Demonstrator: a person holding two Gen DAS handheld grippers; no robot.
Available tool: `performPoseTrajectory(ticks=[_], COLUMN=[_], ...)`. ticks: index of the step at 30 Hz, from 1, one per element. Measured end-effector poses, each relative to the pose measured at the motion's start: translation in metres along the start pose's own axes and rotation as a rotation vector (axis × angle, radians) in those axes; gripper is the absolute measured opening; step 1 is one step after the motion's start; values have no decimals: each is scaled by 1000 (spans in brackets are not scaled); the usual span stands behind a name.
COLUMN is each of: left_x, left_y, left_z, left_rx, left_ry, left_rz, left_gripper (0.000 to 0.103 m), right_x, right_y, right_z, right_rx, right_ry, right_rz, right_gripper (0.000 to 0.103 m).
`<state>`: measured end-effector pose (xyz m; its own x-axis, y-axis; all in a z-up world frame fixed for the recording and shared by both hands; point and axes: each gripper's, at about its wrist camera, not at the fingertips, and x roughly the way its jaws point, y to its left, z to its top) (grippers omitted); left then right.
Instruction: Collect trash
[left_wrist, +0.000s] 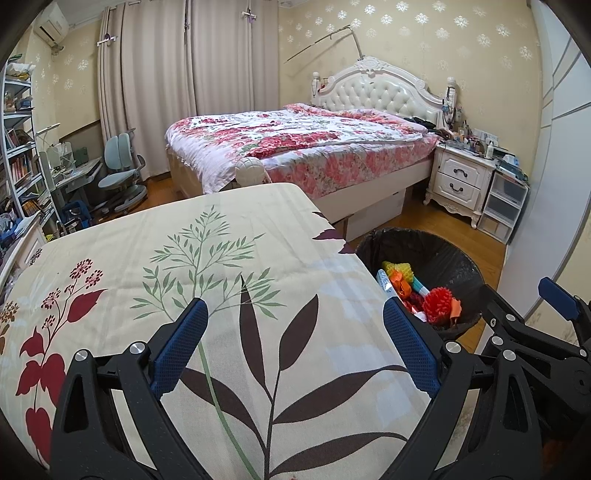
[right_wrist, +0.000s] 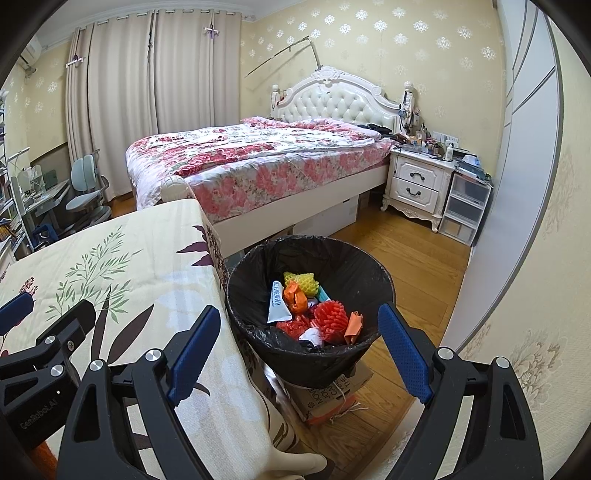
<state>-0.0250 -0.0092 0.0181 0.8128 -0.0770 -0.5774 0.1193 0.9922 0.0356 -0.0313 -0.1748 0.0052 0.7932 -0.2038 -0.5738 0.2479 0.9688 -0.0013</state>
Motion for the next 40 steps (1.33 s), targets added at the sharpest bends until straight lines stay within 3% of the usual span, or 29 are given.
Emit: performPoseTrajectory(ticks=[40], left_x=[0], left_y=[21], left_z=[0], left_rx=[-42], left_ry=[-9], left_rz=[26], left_gripper=[93], right_x=[0], right_y=[11], right_z=[-5], right_rx=[-25], right_ry=[6], right_rz=[18], right_gripper=[85])
